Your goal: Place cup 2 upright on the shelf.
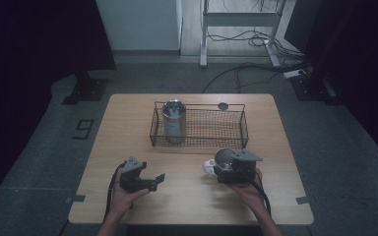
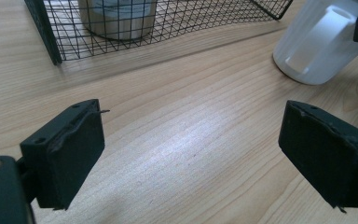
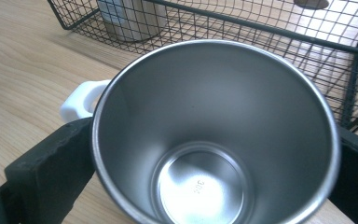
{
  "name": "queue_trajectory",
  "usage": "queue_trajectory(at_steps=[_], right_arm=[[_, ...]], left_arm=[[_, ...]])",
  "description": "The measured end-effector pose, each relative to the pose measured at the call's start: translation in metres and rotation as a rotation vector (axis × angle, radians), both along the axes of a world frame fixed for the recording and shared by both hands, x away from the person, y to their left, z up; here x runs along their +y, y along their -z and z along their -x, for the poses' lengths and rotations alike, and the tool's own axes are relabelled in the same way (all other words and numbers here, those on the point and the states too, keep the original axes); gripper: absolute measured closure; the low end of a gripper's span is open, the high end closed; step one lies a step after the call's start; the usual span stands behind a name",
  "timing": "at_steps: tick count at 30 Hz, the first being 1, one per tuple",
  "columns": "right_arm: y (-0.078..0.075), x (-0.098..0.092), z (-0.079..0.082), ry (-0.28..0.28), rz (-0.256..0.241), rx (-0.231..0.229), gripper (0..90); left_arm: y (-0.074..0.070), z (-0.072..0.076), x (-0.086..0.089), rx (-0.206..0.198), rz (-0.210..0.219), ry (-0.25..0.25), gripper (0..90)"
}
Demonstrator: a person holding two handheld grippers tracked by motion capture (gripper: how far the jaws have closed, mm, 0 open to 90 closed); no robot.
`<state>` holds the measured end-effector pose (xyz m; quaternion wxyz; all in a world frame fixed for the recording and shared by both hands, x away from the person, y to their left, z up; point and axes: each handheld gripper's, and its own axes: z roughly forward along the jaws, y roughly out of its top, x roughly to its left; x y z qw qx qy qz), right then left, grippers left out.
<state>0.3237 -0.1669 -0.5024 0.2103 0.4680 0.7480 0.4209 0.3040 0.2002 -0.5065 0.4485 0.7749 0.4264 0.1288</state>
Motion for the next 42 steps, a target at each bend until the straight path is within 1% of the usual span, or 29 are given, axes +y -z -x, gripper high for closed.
queue_trajectory(at_steps=[2, 6, 7, 11, 18, 25, 33, 42], right_arm=[[0.0009, 0.0015, -0.0009, -0.006, 0.006, -0.002, 0.0], [0.0036, 0.0043, -0.0006, -0.003, 0.028, 0.000, 0.0], [0.0044, 0.0042, -0.0006, -0.002, 0.027, 0.002, 0.2], [0.0075, 0.0022, -0.0007, 0.008, 0.027, -0.009, 5.9], [0.0090, 0.0012, -0.0004, -0.010, 0.044, -0.029, 7.1], [0.0078, 0.0005, -0.0005, -0.026, 0.054, -0.027, 7.4], [0.0076, -0.0003, 0.0004, -0.029, 0.055, -0.030, 7.4], [0.0054, -0.0052, 0.0018, -0.023, 0.042, -0.023, 7.4]], left_arm=[[0.0002, 0.0004, -0.0006, -0.001, -0.004, 0.002, 7.1], [0.0005, 0.0008, -0.0006, -0.001, -0.005, 0.002, 7.1], [0.0005, 0.0010, -0.0007, -0.001, -0.005, 0.001, 7.2], [0.0008, 0.0017, -0.0011, -0.002, -0.007, 0.003, 7.2], [0.0025, 0.0019, -0.0022, 0.002, -0.012, 0.006, 7.2], [0.0022, 0.0024, -0.0017, -0.001, -0.012, 0.005, 7.3], [0.0027, 0.0024, -0.0006, 0.000, -0.013, 0.001, 7.5], [0.0028, 0.0029, -0.0005, 0.002, -0.013, 0.001, 7.6]])
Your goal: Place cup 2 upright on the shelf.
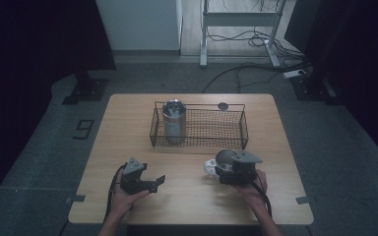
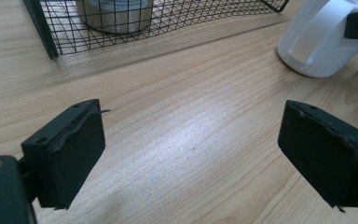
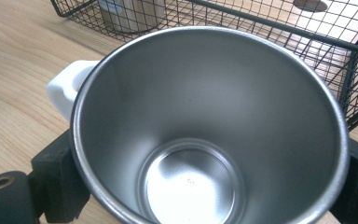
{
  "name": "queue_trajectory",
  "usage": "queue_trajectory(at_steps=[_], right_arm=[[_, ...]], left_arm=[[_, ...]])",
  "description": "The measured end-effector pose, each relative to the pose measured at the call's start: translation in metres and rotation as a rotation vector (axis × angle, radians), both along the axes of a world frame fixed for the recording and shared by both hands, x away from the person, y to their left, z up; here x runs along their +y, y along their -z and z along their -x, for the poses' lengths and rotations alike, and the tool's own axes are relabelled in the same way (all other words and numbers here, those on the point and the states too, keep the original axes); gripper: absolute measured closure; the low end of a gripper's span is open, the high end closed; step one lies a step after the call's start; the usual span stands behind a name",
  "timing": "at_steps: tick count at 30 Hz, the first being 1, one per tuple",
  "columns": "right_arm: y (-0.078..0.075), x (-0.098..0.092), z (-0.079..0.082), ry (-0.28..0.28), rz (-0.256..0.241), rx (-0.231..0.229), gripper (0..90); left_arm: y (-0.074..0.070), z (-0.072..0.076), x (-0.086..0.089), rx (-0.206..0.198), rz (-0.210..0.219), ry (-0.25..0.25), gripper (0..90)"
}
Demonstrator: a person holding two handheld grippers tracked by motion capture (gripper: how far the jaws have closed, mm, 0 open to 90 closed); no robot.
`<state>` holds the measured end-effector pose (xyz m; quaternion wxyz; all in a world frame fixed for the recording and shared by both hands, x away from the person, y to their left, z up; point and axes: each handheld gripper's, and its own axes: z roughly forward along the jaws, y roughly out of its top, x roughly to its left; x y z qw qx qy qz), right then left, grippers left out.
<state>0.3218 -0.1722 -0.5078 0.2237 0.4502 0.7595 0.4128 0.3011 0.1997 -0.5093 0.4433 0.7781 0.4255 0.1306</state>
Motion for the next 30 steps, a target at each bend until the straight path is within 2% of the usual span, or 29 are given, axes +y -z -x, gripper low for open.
queue_trajectory(at_steps=[30], right_arm=[[-0.031, -0.010, 0.007, -0.012, -0.069, -0.045, 7.5]], left_arm=[[0.001, 0.000, 0.001, 0.010, -0.002, -0.004, 7.6]])
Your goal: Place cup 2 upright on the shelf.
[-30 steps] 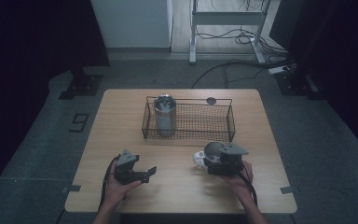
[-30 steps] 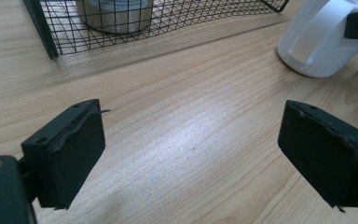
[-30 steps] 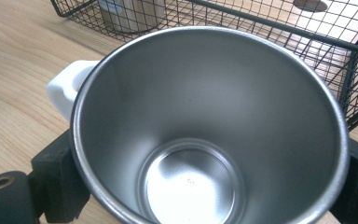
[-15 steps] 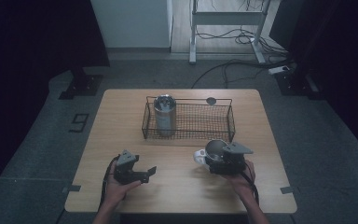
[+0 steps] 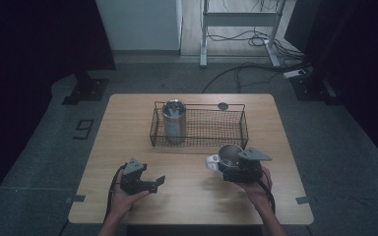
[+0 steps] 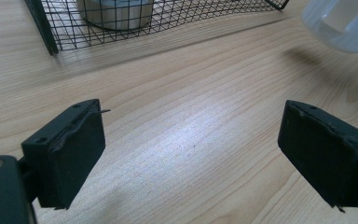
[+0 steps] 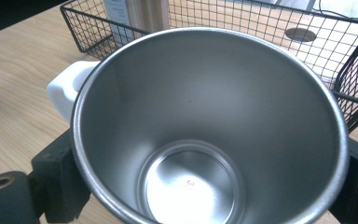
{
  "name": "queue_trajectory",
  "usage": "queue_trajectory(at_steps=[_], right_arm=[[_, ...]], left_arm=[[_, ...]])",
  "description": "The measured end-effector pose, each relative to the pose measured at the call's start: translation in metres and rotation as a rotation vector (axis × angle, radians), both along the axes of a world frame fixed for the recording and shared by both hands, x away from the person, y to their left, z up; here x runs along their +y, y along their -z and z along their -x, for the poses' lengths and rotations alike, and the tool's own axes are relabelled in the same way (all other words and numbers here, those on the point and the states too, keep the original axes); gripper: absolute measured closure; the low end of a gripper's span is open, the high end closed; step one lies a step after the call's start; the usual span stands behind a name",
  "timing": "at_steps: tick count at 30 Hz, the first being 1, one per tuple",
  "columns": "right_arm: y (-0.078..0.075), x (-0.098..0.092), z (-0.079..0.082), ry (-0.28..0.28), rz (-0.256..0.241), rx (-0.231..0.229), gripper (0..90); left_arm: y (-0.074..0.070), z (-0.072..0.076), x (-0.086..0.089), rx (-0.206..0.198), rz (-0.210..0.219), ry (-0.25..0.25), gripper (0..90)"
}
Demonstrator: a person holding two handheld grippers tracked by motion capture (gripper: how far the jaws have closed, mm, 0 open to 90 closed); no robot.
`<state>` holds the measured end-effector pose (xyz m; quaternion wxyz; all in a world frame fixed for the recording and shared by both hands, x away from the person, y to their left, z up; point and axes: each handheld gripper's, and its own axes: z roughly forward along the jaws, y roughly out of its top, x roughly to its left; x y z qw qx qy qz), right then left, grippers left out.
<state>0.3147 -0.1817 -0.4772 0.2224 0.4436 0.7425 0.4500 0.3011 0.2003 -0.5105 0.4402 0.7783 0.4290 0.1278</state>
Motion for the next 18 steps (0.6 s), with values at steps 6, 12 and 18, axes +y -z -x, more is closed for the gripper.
queue_trajectory(at_steps=[6, 12, 18], right_arm=[[-0.010, -0.004, -0.002, -0.003, -0.023, -0.008, 7.5], [-0.029, -0.010, -0.005, 0.004, -0.055, -0.038, 7.5], [-0.049, -0.014, -0.007, 0.013, -0.056, -0.069, 7.5]], left_arm=[[0.000, -0.001, 0.001, -0.002, -0.003, -0.006, 8.4], [0.001, 0.000, 0.001, 0.002, -0.003, -0.002, 8.4], [0.000, 0.000, 0.001, 0.004, 0.000, 0.004, 8.4]])
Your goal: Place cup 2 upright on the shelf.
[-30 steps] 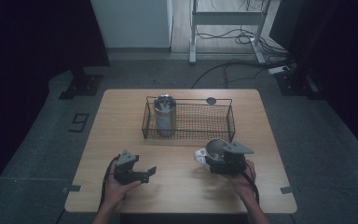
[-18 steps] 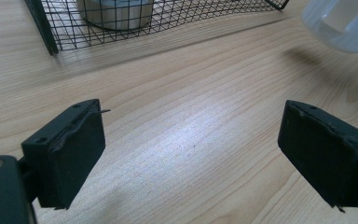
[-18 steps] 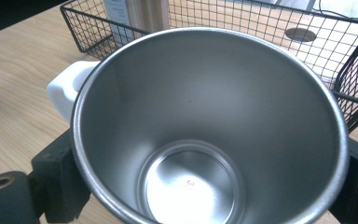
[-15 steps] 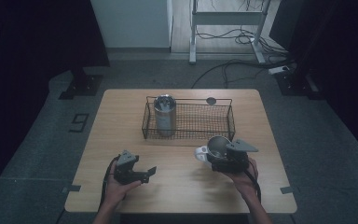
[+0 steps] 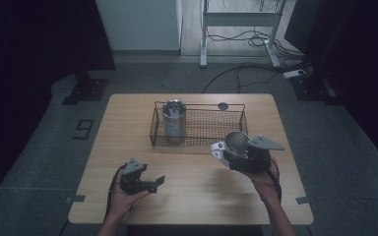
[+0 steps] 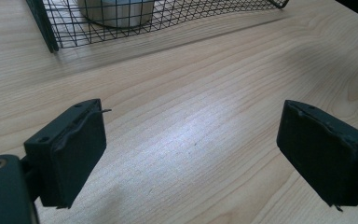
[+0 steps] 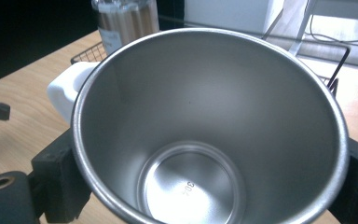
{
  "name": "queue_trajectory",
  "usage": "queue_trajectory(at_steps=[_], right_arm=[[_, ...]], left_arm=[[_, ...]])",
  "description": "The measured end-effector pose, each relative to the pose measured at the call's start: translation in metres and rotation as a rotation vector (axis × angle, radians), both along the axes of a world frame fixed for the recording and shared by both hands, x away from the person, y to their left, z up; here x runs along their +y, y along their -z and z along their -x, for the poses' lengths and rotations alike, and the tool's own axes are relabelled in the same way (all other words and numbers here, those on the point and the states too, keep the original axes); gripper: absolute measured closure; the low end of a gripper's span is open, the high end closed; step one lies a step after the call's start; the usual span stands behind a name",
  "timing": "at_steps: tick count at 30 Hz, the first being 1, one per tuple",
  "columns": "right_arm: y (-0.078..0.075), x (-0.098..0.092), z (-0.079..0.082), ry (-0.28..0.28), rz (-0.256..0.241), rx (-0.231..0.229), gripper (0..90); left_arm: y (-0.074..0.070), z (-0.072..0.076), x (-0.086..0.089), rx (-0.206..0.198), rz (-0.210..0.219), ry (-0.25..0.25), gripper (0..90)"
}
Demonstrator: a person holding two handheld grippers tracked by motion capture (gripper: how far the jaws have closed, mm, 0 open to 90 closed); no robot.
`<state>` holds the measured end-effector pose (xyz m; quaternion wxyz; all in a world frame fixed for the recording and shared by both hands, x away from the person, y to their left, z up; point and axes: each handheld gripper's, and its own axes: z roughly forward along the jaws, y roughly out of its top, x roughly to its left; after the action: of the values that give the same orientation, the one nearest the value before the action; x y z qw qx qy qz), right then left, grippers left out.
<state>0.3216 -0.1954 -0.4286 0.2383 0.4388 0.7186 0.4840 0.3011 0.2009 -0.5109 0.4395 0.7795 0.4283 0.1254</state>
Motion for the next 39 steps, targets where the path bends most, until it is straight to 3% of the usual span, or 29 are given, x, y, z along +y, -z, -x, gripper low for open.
queue_trajectory(at_steps=[20, 39], right_arm=[[-0.024, 0.003, -0.015, 0.000, 0.000, -0.023, 7.5], [-0.033, 0.008, -0.035, -0.005, 0.022, -0.019, 7.5]], left_arm=[[-0.002, 0.001, -0.001, 0.005, 0.007, 0.007, 8.4], [0.000, 0.000, 0.000, 0.015, 0.004, 0.006, 8.4]])
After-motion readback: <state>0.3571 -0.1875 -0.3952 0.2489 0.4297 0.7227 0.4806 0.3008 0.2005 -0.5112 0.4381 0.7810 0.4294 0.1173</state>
